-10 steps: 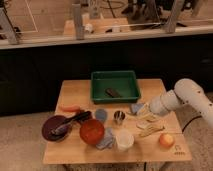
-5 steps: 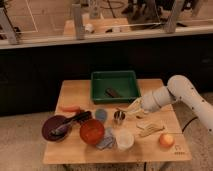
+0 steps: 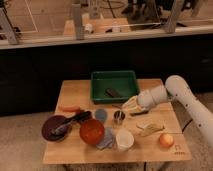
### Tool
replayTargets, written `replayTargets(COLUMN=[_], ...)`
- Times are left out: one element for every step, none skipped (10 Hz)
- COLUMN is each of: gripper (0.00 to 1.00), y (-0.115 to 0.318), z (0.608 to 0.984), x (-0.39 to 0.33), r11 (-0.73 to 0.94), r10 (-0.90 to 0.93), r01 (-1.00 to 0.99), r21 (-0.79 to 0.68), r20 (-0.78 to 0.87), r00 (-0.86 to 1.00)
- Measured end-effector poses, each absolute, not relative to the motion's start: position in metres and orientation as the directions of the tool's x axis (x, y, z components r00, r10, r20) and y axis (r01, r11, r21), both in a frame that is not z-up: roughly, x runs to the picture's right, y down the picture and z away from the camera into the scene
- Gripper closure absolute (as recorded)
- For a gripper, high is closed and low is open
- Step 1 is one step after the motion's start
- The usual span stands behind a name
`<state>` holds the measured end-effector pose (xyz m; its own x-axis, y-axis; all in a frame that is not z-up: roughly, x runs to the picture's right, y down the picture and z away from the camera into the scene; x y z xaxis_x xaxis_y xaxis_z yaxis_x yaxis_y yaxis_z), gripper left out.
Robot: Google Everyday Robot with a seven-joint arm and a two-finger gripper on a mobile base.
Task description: Place fork in metal cup
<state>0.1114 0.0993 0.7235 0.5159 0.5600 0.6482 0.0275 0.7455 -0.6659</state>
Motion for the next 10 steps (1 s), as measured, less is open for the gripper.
replayTargets(gripper=[1.0, 1.0, 1.0, 1.0, 1.0, 1.0, 1.0, 1.0, 1.0, 1.0], y=[0.101, 0.101, 0.101, 0.1, 0.1, 0.099, 0.1, 0.099, 0.1, 0.099], z=[0.722, 0.723, 0.723, 0.723, 0.723, 0.724, 0.724, 0.726, 0.729, 0.732], x=[0.112, 0.113, 0.113, 0.112, 0.11, 0.102, 0.094, 0.084, 0.076, 0.068], r11=[0.743, 0.743, 0.744, 0.744, 0.745, 0.748, 0.751, 0.753, 0.752, 0.751], r10=[0.56, 0.561, 0.561, 0.56, 0.565, 0.581, 0.589, 0.598, 0.603, 0.607], r01=[0.034, 0.031, 0.03, 0.031, 0.029, 0.027, 0.025, 0.024, 0.028, 0.033], r21=[-0.668, -0.668, -0.668, -0.668, -0.667, -0.663, -0.66, -0.658, -0.659, -0.659], r20=[0.648, 0.647, 0.647, 0.648, 0.653, 0.674, 0.686, 0.699, 0.704, 0.71], r00=[0.516, 0.516, 0.516, 0.515, 0.503, 0.456, 0.427, 0.391, 0.374, 0.358])
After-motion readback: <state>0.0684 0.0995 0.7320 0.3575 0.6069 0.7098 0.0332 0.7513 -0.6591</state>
